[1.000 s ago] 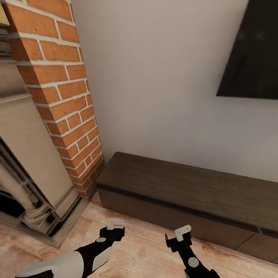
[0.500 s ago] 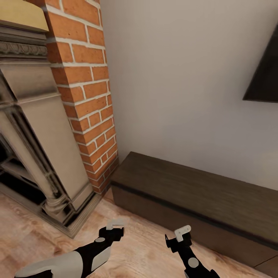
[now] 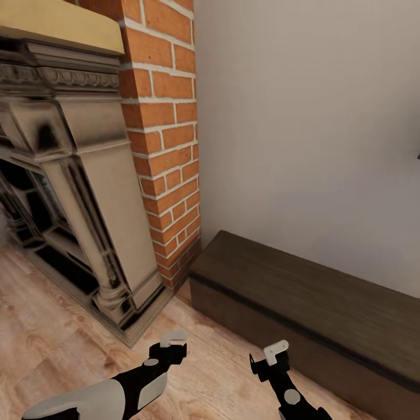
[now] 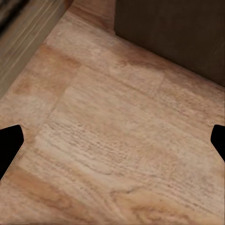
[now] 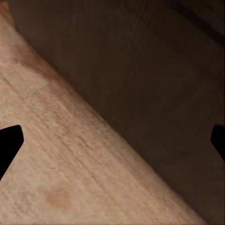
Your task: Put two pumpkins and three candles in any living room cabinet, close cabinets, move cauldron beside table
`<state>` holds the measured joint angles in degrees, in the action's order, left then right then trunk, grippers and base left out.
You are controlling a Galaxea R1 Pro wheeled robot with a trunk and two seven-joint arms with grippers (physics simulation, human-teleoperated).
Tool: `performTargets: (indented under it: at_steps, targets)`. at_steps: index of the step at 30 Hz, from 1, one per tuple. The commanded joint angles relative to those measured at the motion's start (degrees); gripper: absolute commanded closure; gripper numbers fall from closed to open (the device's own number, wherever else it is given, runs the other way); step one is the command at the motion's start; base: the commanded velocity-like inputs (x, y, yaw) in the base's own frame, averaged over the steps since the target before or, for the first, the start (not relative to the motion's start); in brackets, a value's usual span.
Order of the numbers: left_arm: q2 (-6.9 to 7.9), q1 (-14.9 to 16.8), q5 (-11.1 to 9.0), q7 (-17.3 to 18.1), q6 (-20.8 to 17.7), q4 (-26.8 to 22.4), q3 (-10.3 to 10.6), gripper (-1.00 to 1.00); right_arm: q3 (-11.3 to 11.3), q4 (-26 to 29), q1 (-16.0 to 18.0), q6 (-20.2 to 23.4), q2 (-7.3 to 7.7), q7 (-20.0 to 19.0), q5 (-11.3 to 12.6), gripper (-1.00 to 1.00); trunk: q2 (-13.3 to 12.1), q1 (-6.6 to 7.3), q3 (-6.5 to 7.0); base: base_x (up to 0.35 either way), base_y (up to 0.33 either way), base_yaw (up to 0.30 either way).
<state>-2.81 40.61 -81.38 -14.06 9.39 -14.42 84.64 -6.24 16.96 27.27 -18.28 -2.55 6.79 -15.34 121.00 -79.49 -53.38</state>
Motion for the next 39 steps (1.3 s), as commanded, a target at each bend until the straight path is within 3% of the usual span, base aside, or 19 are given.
performTargets:
  at_steps: [1,39]
  targets:
    - [0.00,0.0,0.0,0.0,0.0,0.0,0.0,-1.00,0.0,0.0,0.0,0.0,0.00,0.0,0.0,-1.00,0.0,0.00,0.03,0.000,0.000,0.274]
    - [0.00,0.0,0.0,0.0,0.0,0.0,0.0,-1.00,0.0,0.0,0.0,0.0,0.00,0.0,0.0,-1.00,0.0,0.00,0.83,0.000,0.000,0.279]
